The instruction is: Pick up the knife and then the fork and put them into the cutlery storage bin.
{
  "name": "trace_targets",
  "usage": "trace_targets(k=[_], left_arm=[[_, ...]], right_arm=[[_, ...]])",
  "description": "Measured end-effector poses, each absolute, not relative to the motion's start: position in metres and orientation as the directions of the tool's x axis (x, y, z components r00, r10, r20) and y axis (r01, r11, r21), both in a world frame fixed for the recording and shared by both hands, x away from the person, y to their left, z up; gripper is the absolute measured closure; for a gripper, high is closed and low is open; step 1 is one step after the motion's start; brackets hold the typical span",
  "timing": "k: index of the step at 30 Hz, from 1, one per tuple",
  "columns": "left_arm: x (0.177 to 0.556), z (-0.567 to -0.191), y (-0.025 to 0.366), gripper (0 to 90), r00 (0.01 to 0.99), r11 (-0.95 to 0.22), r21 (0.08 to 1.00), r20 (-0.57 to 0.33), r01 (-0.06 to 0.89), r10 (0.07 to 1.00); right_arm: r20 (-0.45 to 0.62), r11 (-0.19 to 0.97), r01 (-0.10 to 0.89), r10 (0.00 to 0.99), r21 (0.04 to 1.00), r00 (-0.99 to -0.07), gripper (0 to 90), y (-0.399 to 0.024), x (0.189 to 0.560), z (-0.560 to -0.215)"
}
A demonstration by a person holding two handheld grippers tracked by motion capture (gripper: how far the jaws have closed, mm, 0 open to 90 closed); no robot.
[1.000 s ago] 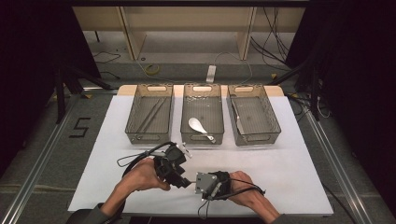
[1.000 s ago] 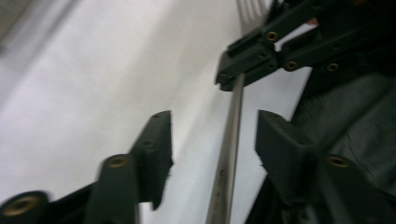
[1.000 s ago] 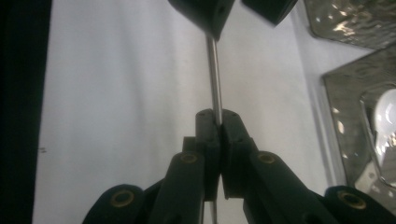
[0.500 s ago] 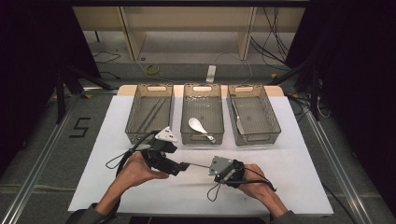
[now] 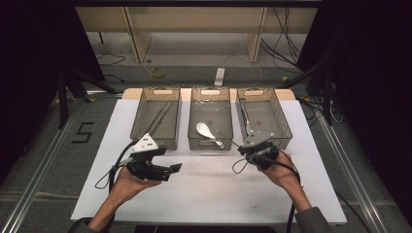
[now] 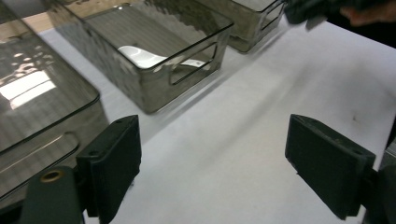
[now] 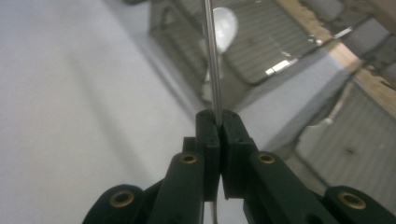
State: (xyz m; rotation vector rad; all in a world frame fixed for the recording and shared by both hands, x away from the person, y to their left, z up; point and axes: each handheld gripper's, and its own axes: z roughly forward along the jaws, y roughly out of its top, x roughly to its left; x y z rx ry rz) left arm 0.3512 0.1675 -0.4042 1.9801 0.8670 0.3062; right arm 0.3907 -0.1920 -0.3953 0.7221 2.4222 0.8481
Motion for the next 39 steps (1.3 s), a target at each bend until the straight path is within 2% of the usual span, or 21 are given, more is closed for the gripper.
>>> trace_targets(k=[2, 6, 13, 23, 32, 34, 35, 39], left_arm=[[0.35, -0.408, 0.176, 17.7, 0.705, -0.294, 0.832, -0.155, 0.471, 0.692], [0.346, -0.406, 0.188, 16.8, 0.683, -0.253, 0.853, -0.154, 0.456, 0.714], [0.34, -0.41, 0.196, 16.4, 0.666, -0.251, 0.857, -0.135, 0.45, 0.734], [0.334, -0.41, 0.2, 16.0, 0.658, -0.208, 0.881, -0.142, 0.424, 0.739], [0.332, -0.412, 0.2, 15.8, 0.656, -0.205, 0.883, -0.141, 0.422, 0.742], [0.332, -0.412, 0.201, 15.8, 0.656, -0.205, 0.884, -0.14, 0.42, 0.742], [0.333, -0.412, 0.201, 15.8, 0.655, -0.202, 0.884, -0.142, 0.421, 0.742], [0.332, -0.411, 0.202, 15.7, 0.651, -0.186, 0.889, -0.151, 0.419, 0.744]], right_arm=[[-0.225, 0.639, 0.345, 0.639, 0.687, -0.736, 88.1, -0.197, 0.4, -0.386], [-0.195, 0.599, 0.382, 0.68, 0.704, -0.707, 88.1, -0.205, 0.422, -0.371], [-0.145, 0.535, 0.461, 0.749, 0.708, -0.646, 88.1, -0.214, 0.463, -0.362], [-0.086, 0.431, 0.614, 0.857, 0.662, -0.508, 88.0, -0.232, 0.514, -0.382], [-0.026, 0.316, 0.743, 0.927, 0.59, -0.374, 86.1, -0.242, 0.533, -0.409], [0.004, 0.291, 0.762, 0.933, 0.579, -0.36, 68.1, -0.243, 0.534, -0.412], [0.004, 0.294, 0.768, 0.933, 0.569, -0.36, 62.4, -0.243, 0.533, -0.412], [0.029, 0.286, 0.733, 0.923, 0.618, -0.384, 47.0, -0.243, 0.52, -0.405]])
